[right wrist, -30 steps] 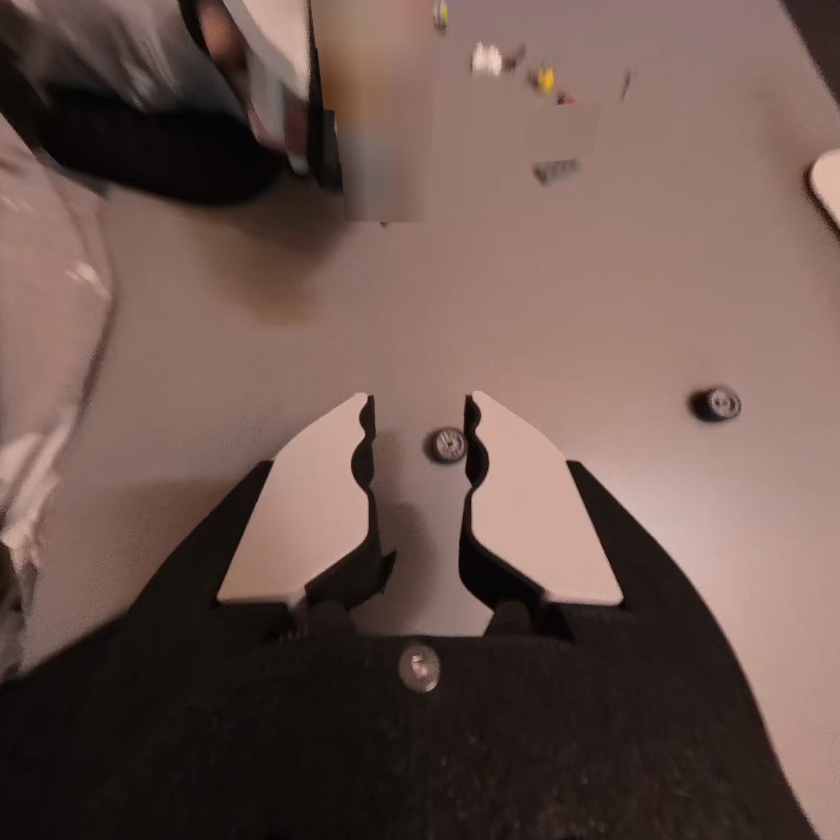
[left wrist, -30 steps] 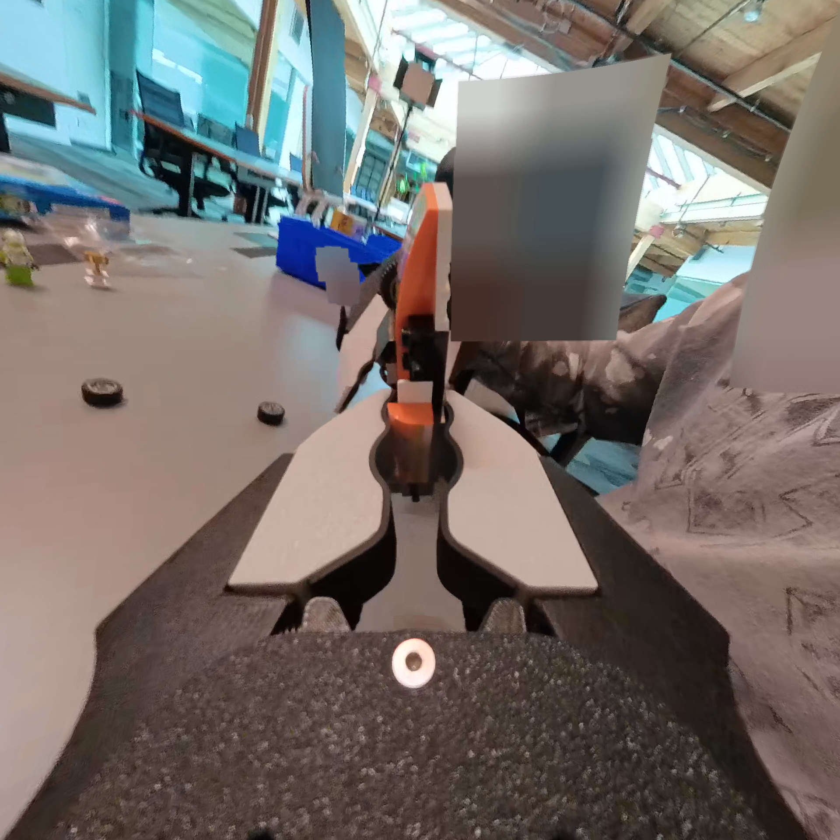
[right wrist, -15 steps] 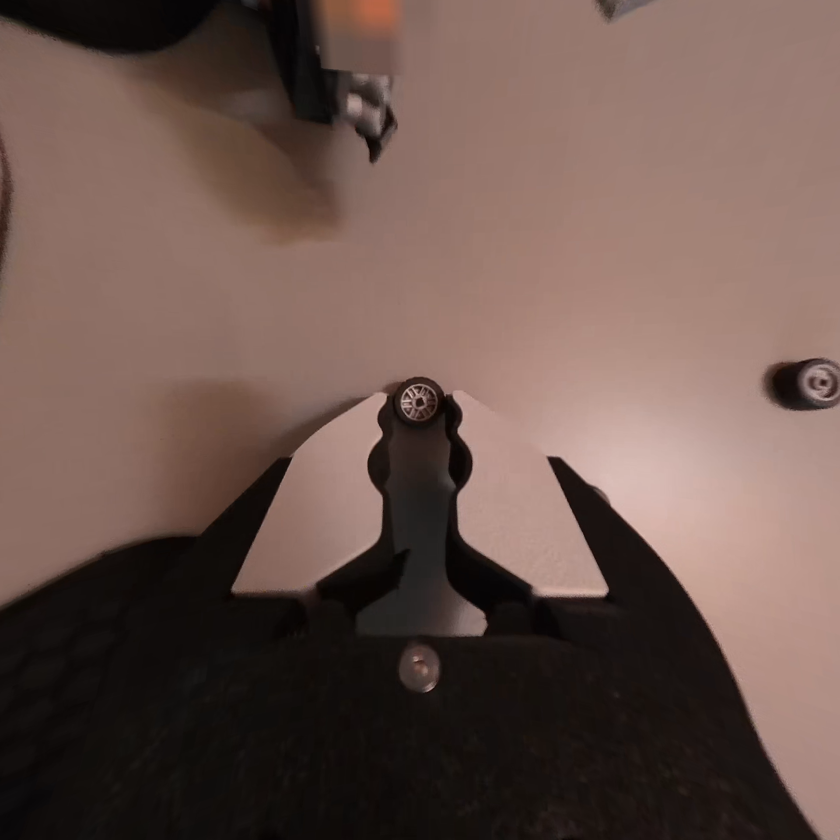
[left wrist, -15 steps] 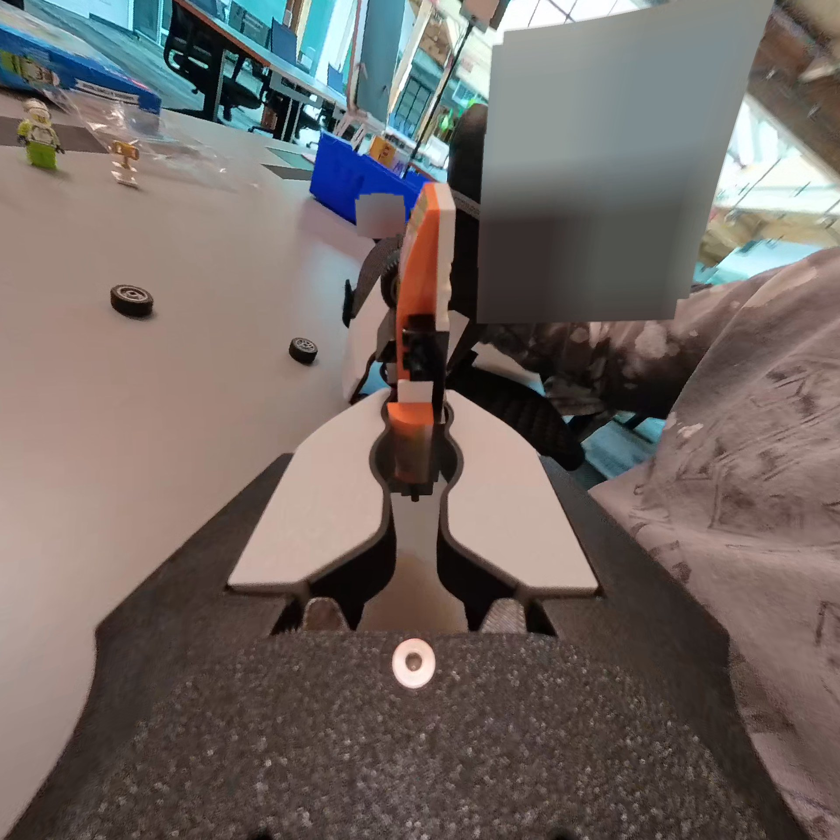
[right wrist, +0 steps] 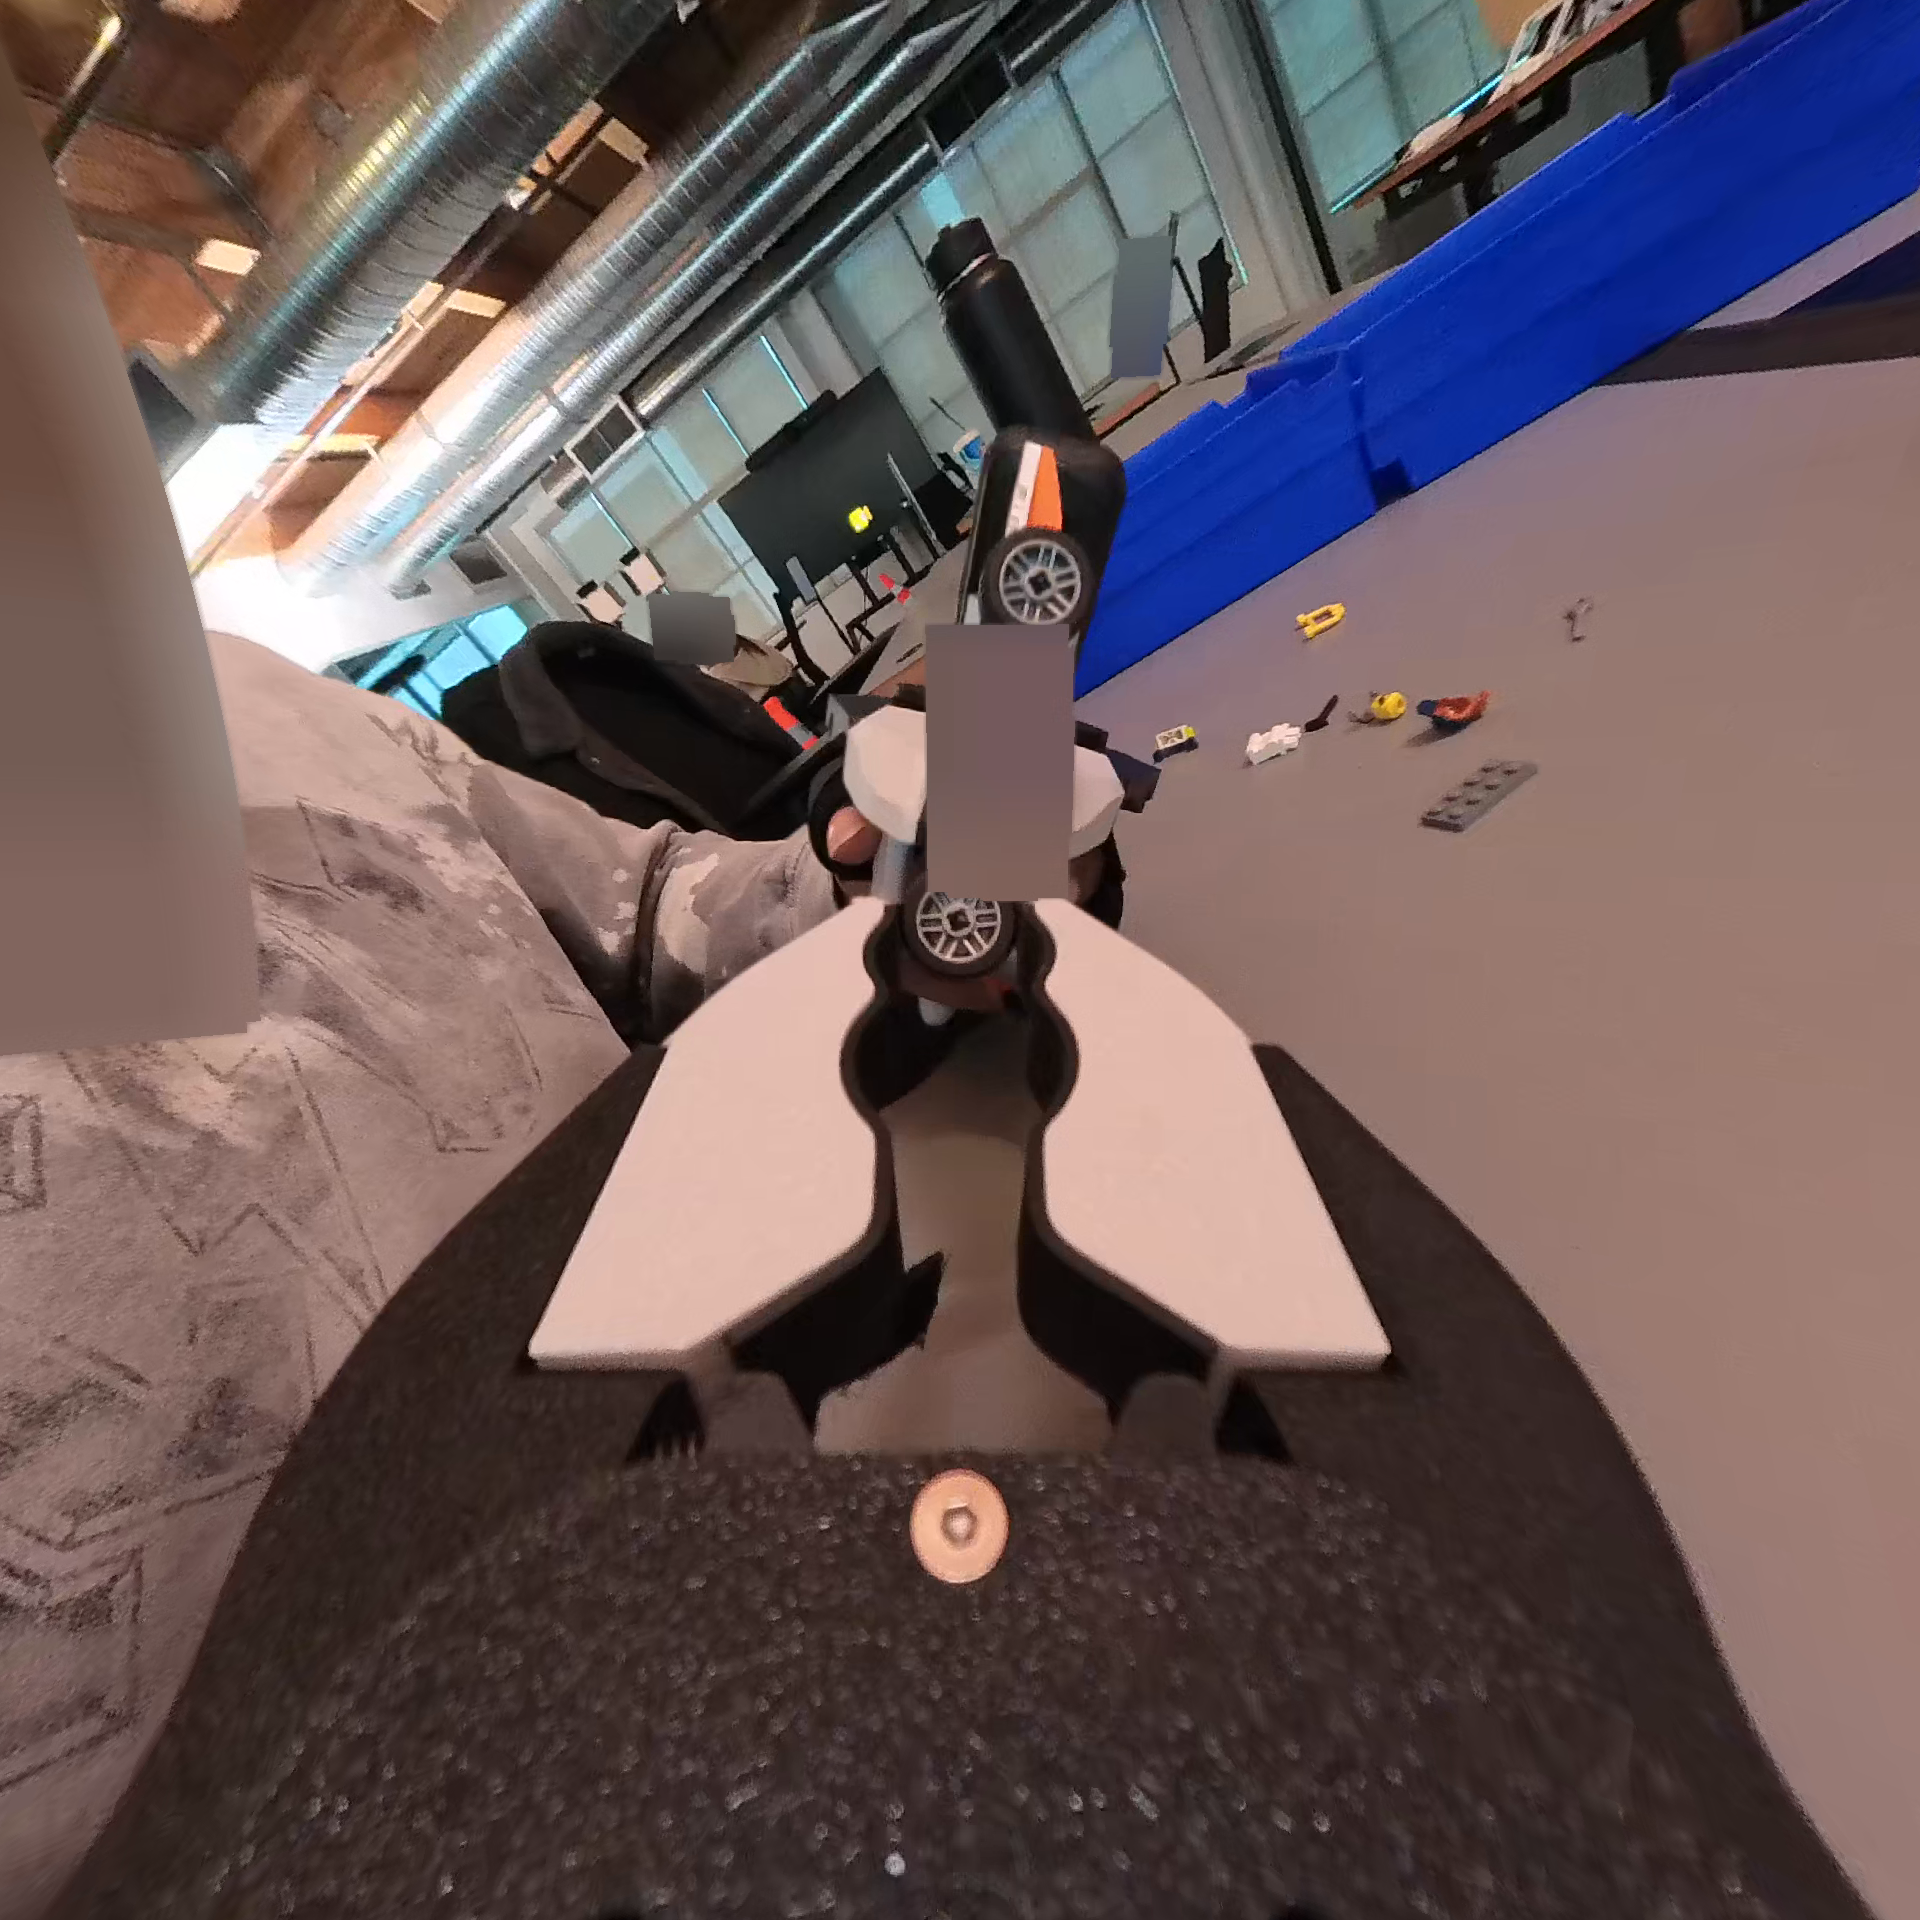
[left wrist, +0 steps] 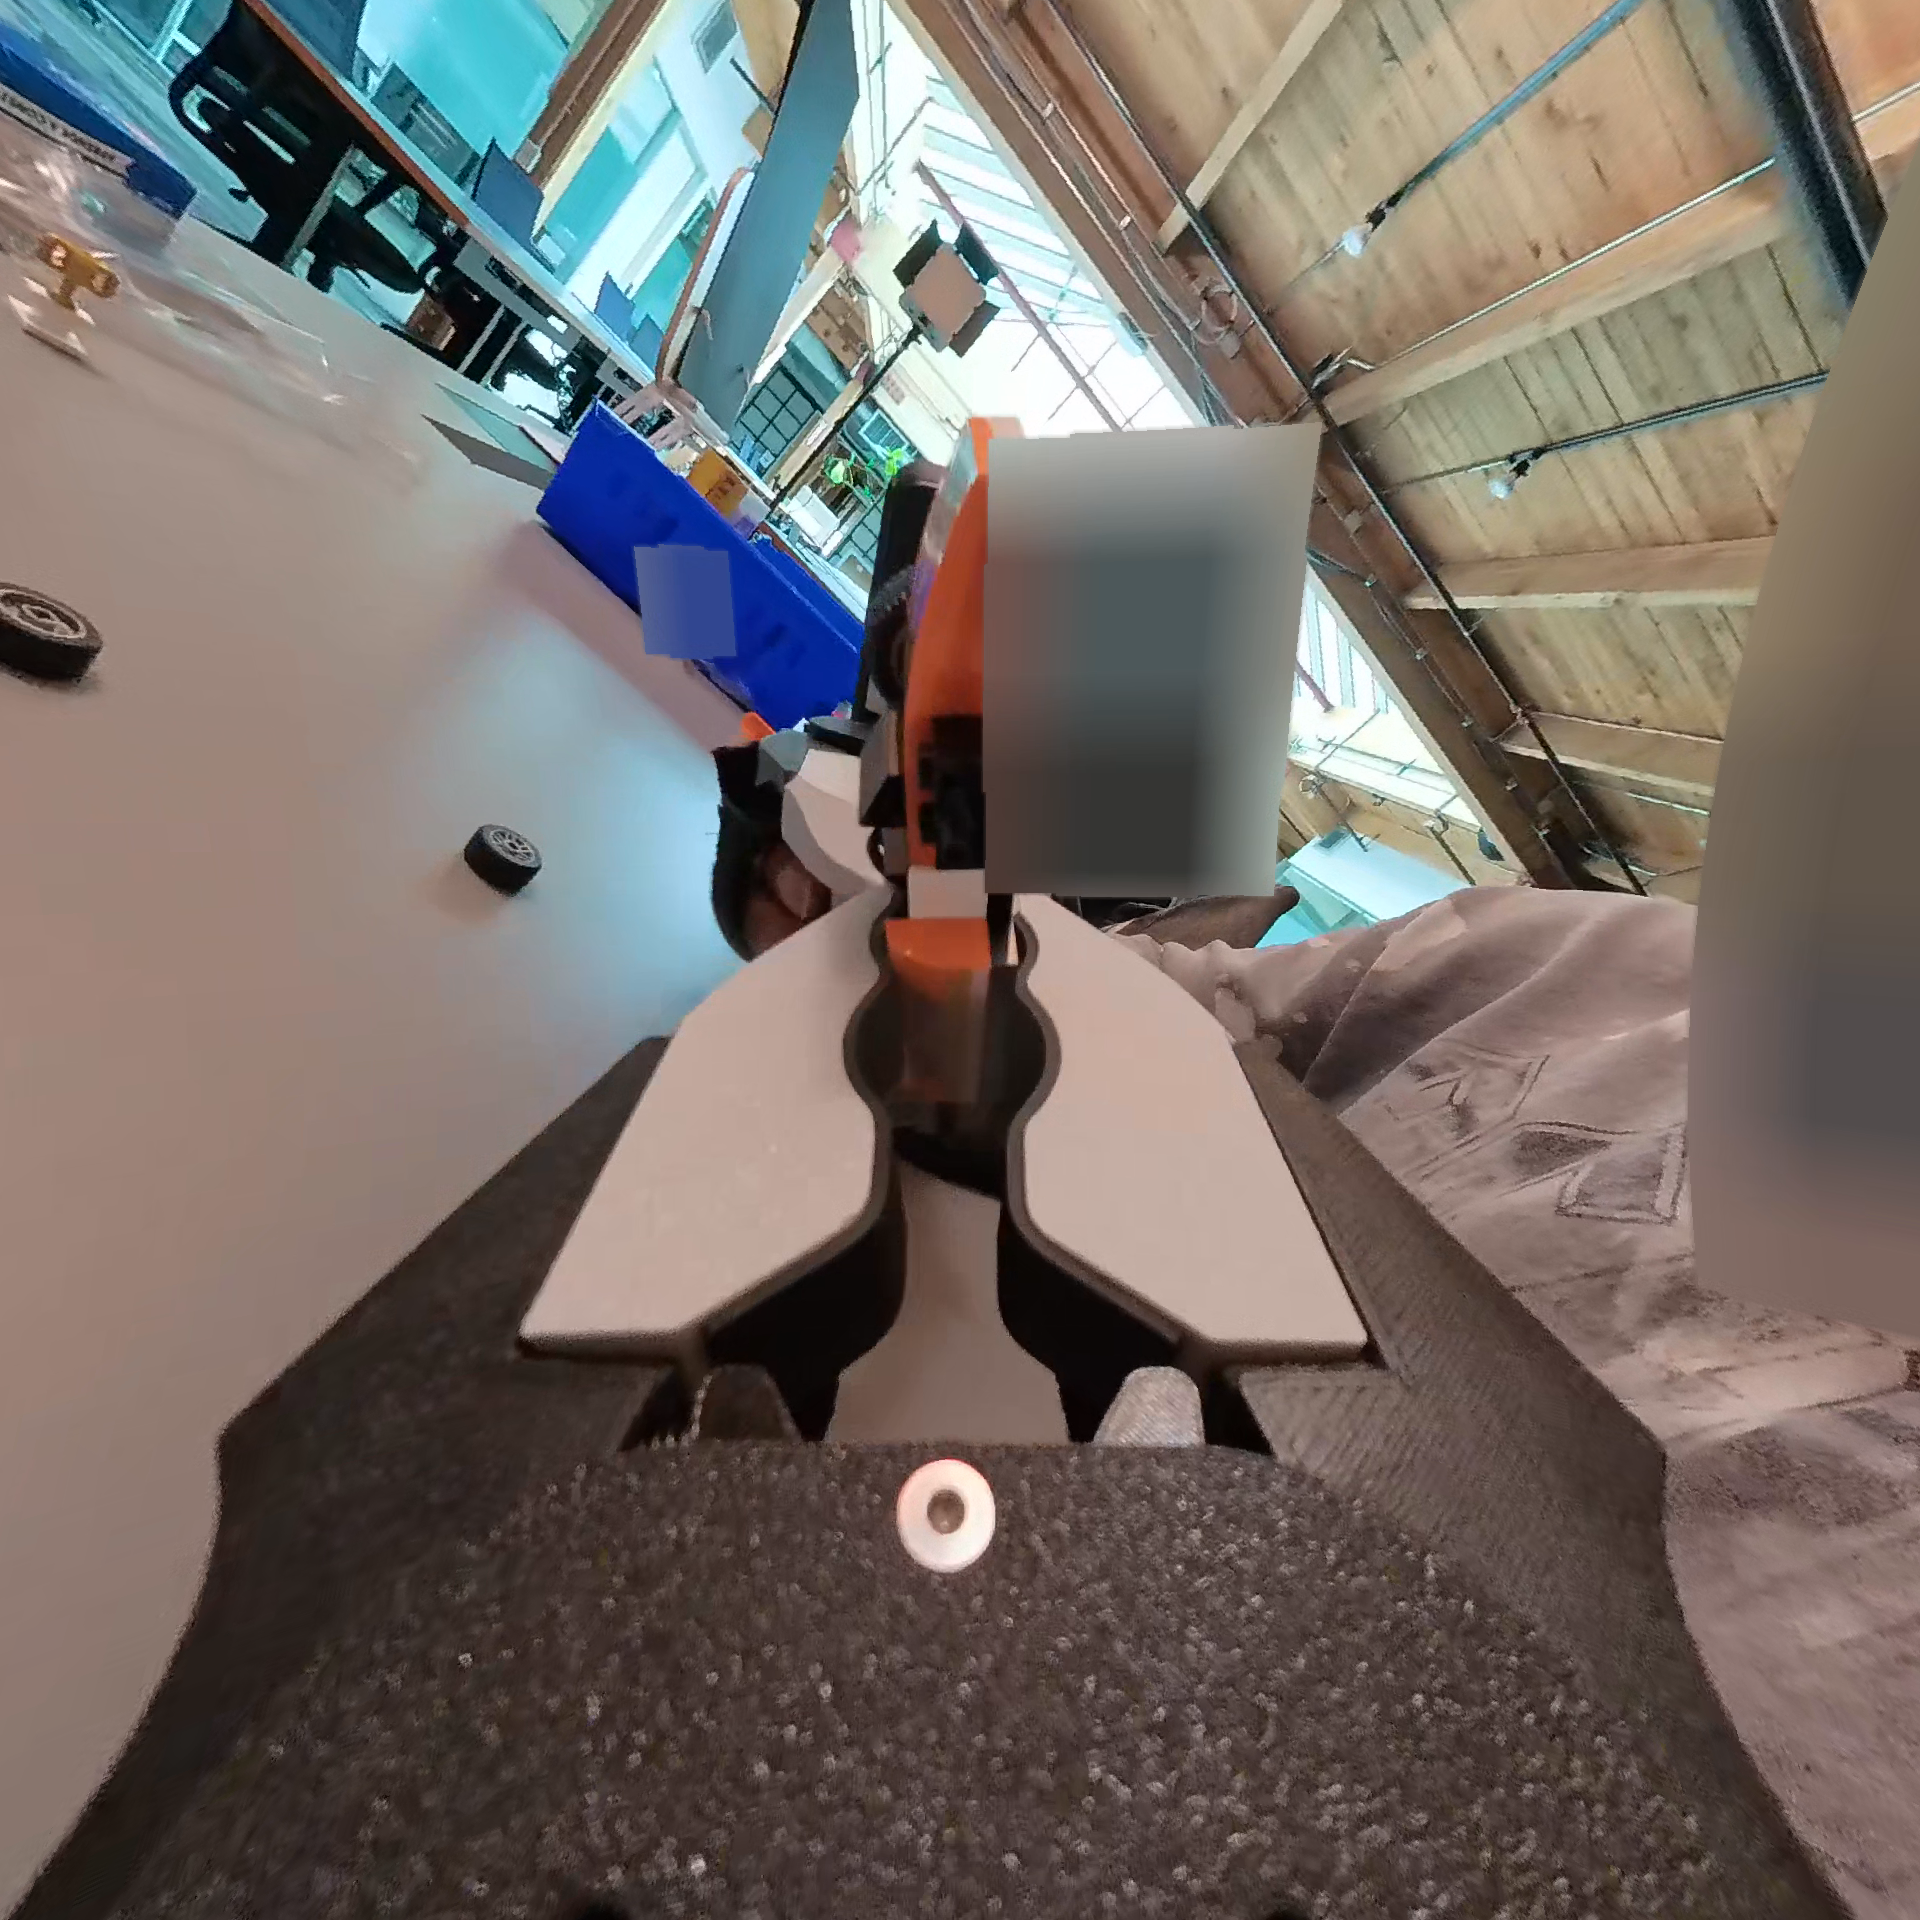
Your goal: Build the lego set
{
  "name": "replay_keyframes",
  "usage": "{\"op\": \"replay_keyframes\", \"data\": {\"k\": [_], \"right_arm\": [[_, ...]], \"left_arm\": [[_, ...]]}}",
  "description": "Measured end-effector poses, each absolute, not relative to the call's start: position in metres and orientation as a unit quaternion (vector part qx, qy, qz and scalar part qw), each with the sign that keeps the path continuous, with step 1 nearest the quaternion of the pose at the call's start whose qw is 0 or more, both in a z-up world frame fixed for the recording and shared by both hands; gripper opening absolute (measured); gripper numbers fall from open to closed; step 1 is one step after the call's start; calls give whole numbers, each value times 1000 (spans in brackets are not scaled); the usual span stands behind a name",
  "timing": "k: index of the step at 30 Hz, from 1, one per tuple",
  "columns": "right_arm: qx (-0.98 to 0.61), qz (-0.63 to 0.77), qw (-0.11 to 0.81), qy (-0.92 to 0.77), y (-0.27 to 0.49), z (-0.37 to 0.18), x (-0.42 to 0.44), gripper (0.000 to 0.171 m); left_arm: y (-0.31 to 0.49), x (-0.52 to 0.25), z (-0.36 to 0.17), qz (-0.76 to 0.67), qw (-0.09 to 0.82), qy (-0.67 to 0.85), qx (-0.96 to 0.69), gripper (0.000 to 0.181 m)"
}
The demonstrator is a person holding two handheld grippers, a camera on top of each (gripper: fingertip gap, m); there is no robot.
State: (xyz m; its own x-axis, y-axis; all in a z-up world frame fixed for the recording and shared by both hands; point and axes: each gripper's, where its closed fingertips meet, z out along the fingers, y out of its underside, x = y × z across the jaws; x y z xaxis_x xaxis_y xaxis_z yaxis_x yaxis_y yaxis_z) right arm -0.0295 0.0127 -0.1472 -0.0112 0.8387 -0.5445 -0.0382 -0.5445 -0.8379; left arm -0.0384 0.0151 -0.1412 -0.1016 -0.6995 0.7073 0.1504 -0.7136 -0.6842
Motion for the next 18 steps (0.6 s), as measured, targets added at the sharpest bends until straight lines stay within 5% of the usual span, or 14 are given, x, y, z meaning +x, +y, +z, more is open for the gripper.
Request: {"op": "replay_keyframes", "data": {"k": [18], "right_arm": [[-593, 695, 313, -260, 15, -147, -32, 21]], "left_arm": [[21, -38, -139, -710, 284, 184, -618, 16]]}}
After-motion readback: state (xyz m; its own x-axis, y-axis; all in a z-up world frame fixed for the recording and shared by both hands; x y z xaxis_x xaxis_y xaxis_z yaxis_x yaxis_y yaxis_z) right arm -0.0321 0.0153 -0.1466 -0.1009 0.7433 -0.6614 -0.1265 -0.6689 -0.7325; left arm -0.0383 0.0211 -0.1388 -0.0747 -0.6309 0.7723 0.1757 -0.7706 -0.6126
